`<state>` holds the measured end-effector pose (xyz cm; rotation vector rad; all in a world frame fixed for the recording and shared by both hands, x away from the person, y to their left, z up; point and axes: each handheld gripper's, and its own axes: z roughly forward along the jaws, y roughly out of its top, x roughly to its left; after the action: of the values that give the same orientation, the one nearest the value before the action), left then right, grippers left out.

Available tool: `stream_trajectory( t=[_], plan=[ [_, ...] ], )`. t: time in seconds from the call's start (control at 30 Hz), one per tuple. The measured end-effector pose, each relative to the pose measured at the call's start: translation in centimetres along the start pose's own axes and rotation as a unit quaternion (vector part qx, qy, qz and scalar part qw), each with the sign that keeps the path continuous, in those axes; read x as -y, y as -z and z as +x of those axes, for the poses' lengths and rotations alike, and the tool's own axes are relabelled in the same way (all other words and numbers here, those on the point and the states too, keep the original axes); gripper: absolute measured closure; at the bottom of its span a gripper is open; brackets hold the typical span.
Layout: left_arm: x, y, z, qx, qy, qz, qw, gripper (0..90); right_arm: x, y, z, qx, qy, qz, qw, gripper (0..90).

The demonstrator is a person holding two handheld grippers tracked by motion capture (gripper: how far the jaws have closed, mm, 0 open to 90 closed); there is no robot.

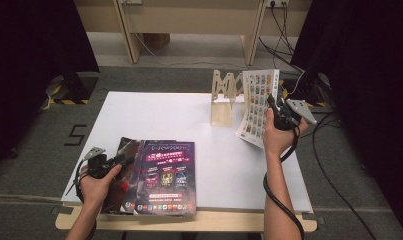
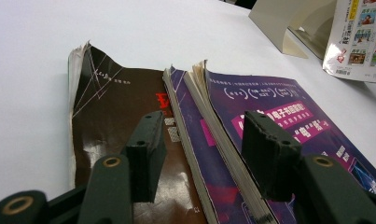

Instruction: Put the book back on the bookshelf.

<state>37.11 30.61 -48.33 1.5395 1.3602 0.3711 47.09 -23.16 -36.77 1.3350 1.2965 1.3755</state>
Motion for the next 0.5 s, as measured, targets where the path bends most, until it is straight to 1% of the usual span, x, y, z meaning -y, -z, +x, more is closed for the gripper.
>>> stream_trajectory(
  t=[0.03,0.13,0.3,0.47,0.5],
  plan=[
    [0.0,0.0,0.0,0.000,0.000,0.000,1.0000,48.4,0.2,0.3,0.0,-0.001,0.005,-0.003,1.0000,73.1],
    [0.0,0.0,0.0,0.000,0.000,-0.001,1.0000,48.3,0.4,1.0,-0.2,-0.002,0.008,-0.003,1.0000,73.1],
    [0.0,0.0,-0.1,0.001,-0.001,0.001,1.0000,48.3,0.9,2.4,-0.8,-0.006,0.020,-0.003,0.9998,73.1],
    [0.0,-0.1,-0.2,0.001,-0.002,0.001,1.0000,48.3,1.3,3.9,-0.9,-0.015,0.034,0.001,0.9993,73.0],
    [0.0,-0.1,-0.2,0.001,-0.002,0.001,1.0000,48.2,1.4,4.2,-0.9,-0.019,0.032,0.003,0.9993,72.8]
  ],
)
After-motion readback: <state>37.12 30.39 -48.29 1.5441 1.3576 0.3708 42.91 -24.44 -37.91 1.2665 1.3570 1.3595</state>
